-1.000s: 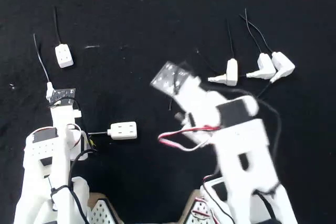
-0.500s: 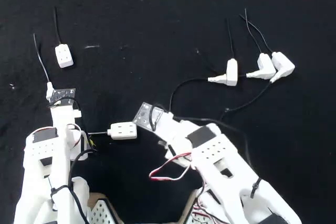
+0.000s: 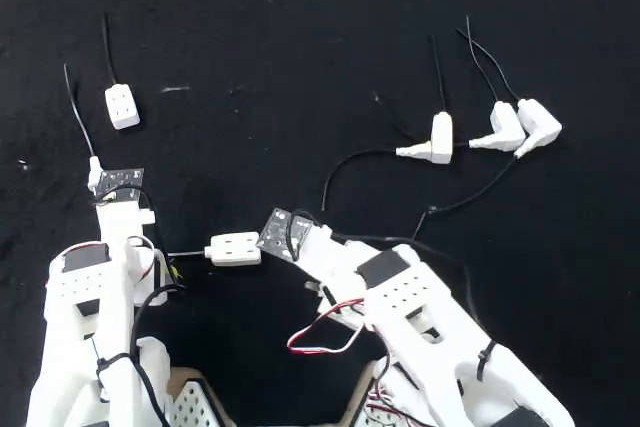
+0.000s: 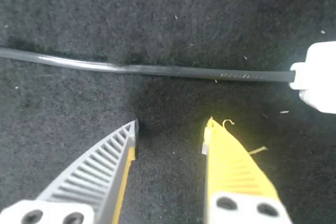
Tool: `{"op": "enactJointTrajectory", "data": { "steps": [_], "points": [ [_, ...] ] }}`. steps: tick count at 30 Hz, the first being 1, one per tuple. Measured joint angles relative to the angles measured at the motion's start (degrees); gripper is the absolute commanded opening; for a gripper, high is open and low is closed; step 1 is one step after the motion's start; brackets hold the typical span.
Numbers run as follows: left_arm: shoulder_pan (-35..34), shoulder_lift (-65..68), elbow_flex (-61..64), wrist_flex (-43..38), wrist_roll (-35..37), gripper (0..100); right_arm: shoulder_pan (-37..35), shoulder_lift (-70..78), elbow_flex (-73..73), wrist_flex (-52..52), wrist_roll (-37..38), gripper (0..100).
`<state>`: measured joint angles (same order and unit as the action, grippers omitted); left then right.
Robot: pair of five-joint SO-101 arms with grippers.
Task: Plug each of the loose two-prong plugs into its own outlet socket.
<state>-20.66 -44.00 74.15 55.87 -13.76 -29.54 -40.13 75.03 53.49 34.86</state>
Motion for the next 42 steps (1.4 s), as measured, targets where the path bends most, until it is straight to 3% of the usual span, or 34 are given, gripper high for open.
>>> {"op": "enactJointTrajectory", "data": {
  "steps": [4, 11, 18, 21, 34, 37, 42],
  "points": [
    [0.0, 0.0, 0.0, 0.0, 0.0, 21, -0.09, 0.0, 0.09, 0.0, 0.0, 17.5],
    [0.0, 0.0, 0.0, 0.0, 0.0, 21, -0.09, 0.0, 0.09, 0.0, 0.0, 8.7],
    [0.0, 0.0, 0.0, 0.0, 0.0, 21, -0.09, 0.0, 0.09, 0.0, 0.53, 8.0],
    [0.0, 0.0, 0.0, 0.0, 0.0, 21, -0.09, 0.0, 0.09, 0.0, 1.05, 0.7],
    [0.0, 0.0, 0.0, 0.0, 0.0, 21, 0.0, 0.0, -12.57, 8.62, 0.09, 1.1],
    [0.0, 0.0, 0.0, 0.0, 0.0, 21, -2.81, 0.0, -14.68, 8.97, -2.02, 1.1],
    [0.0, 0.0, -0.88, 0.35, 0.0, 21, -14.51, -3.96, -12.84, 4.4, -5.45, 1.0]
  ]
}}
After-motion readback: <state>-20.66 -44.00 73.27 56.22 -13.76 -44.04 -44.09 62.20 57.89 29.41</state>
